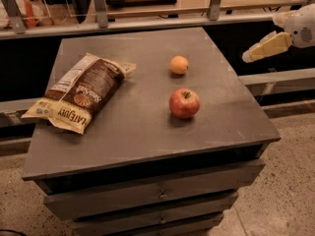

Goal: Move orange near brown chip bag

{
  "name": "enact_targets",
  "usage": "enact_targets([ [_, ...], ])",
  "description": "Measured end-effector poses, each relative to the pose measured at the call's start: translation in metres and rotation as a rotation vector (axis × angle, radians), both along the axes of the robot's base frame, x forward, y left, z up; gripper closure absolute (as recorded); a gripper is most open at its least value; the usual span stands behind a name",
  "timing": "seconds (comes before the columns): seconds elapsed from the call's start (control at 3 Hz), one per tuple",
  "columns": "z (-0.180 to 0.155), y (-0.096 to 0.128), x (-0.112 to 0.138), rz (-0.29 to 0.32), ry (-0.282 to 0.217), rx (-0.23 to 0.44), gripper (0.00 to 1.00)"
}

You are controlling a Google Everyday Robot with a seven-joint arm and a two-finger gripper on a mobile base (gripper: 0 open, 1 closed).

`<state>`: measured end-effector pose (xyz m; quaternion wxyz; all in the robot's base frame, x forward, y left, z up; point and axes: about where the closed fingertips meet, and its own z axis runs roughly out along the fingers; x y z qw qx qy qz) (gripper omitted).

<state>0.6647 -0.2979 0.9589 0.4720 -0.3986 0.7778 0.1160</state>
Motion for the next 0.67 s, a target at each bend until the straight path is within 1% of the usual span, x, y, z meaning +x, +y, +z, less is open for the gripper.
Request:
enact_targets([
  [0.33,-0.004,0.032,-0.001,0.073,0.019,0.089,0.0],
  [0.67,-0.015,0.078,0.004,0.19,0.04,0.161,0.0],
])
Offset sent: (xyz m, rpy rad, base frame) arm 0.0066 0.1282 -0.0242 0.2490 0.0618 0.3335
